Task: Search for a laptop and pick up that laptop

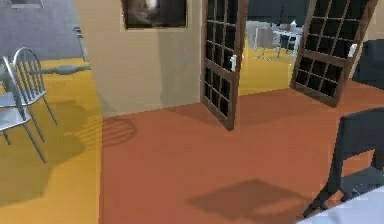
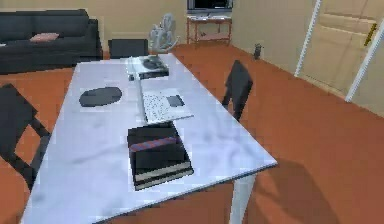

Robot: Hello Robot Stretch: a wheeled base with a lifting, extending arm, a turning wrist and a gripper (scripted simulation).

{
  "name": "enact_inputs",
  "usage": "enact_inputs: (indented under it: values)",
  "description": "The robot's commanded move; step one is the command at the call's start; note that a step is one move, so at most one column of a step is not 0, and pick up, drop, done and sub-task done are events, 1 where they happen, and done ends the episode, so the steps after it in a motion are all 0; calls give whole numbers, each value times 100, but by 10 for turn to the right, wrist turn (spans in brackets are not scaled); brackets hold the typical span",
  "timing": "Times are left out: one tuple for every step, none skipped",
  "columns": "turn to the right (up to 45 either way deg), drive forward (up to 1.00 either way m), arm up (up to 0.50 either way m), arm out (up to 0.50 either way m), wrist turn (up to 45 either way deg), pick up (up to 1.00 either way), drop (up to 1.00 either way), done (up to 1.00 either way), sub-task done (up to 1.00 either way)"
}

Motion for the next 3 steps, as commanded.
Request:
enact_inputs:
  values:
    - [-450,0,0,0,0,0,0,0,0]
    - [-450,0,0,0,0,0,0,0,0]
    - [-180,0,0,0,0,0,0,0,0]
